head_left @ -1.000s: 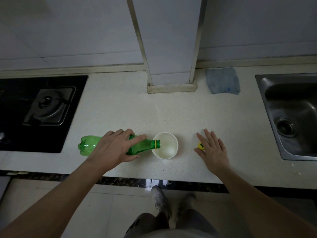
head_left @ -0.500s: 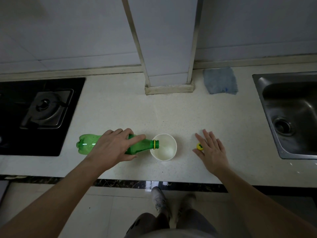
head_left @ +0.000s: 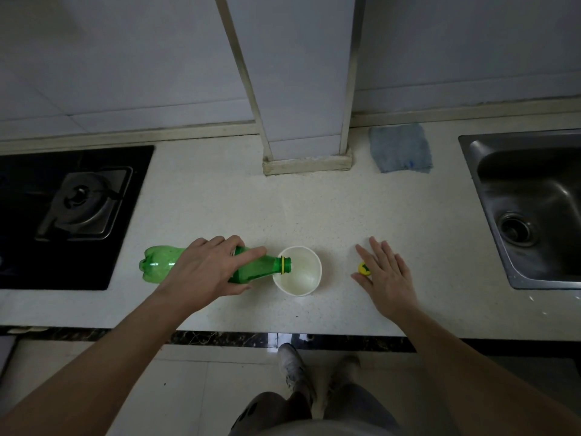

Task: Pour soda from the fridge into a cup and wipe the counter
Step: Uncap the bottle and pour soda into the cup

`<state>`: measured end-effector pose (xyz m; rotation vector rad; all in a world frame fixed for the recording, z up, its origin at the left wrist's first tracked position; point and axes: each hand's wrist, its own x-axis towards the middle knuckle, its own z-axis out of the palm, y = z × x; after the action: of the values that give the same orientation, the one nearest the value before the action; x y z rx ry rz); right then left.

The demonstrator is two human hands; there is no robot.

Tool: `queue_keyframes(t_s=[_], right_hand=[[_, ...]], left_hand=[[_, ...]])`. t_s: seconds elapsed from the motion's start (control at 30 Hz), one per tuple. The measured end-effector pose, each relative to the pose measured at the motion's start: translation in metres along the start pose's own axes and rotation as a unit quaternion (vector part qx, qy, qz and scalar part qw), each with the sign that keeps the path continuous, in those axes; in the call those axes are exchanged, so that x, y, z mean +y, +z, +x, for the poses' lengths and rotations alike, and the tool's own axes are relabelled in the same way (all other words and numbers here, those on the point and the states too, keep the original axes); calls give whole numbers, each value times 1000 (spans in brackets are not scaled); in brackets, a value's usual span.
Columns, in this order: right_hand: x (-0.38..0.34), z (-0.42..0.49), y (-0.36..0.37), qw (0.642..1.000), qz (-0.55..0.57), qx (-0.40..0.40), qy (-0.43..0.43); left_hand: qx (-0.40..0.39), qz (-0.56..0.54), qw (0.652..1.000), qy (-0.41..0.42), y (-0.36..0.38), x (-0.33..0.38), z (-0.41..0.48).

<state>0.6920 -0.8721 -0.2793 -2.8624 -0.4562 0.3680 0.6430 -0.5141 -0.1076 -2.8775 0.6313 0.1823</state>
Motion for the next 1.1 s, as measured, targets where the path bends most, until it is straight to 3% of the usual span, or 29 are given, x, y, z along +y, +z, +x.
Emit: queue_keyframes(t_s=[1.1], right_hand=[[-2,-1,-1,1000,12,14,-3]], left_hand=[[-13,29,999,20,-10,-4,0]])
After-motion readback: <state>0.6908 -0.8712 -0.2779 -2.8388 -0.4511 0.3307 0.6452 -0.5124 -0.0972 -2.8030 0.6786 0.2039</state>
